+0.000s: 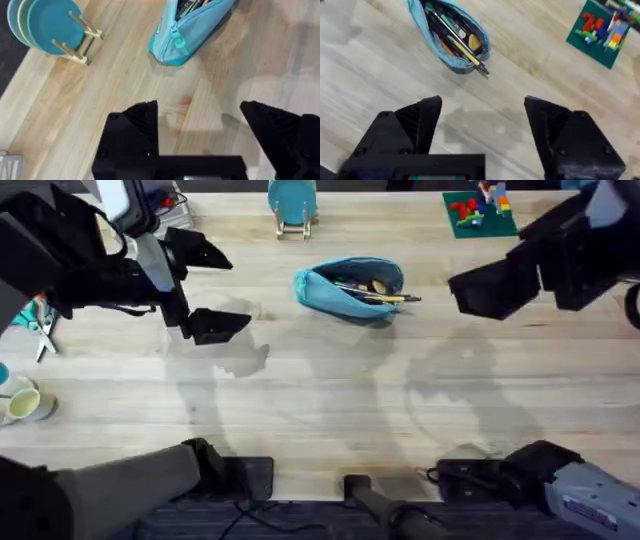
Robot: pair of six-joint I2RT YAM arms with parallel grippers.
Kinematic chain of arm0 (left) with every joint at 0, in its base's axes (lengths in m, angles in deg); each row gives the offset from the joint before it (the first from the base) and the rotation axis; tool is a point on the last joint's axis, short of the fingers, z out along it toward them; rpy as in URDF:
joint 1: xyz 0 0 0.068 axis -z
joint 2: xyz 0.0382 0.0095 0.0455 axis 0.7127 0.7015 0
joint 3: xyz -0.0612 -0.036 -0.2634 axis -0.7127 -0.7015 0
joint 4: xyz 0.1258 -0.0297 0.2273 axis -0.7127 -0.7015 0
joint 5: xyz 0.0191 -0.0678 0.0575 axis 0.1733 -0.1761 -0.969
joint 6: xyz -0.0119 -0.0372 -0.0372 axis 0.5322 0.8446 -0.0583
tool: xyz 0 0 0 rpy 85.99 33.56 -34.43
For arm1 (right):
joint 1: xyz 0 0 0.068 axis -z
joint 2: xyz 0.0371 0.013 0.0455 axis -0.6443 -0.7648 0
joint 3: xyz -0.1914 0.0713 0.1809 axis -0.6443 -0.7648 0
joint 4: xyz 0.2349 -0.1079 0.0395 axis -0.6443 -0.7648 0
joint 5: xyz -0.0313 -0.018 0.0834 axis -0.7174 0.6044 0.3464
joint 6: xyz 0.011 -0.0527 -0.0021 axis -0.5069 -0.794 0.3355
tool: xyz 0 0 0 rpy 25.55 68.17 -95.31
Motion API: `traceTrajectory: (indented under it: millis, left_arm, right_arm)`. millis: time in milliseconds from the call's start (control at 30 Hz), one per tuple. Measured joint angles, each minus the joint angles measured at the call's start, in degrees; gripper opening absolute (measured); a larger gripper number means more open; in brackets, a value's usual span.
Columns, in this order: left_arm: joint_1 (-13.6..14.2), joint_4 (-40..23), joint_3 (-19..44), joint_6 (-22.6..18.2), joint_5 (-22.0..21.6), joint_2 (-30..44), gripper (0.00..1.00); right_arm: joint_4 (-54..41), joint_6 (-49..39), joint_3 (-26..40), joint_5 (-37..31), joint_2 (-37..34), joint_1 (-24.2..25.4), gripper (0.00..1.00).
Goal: Unzip the bag, pick up the pens from the table one at a time and place them inside, then zip the bag closed.
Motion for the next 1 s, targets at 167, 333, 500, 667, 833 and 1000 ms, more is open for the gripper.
traceTrajectory:
  millis: [167, 333, 500, 667, 833, 1000]
  left_arm:
    - [0.0, 0.5, -0.15, -1.71, 0.0, 0.0, 0.993]
    - [0.0, 0.63, -0.15, -2.2, 0.0, 0.0, 0.993]
    - [0.0, 0.65, -0.15, -2.4, 0.0, 0.0, 0.993]
    - [0.0, 0.65, -0.15, -2.42, 0.0, 0.0, 0.993]
    - [0.0, 1.22, -0.15, -2.42, 0.0, 0.0, 0.993]
    - [0.0, 2.11, -0.15, -2.59, 0.0, 0.0, 0.993]
  right_arm:
    - [0.01, 6.99, 0.0, 3.62, 0.0, 0.0, 0.997]
    - [0.97, 16.15, 0.0, 10.24, 0.0, 0.0, 0.998]
    - [1.56, 32.26, 0.0, 13.55, 0.0, 0.0, 0.998]
    - [1.54, 47.04, 0.0, 16.86, -0.66, 0.0, 0.998]
    - [1.52, 56.35, 0.0, 18.29, -2.23, 0.0, 0.998]
    - [2.02, 60.25, 0.0, 19.46, -2.5, 0.0, 0.998]
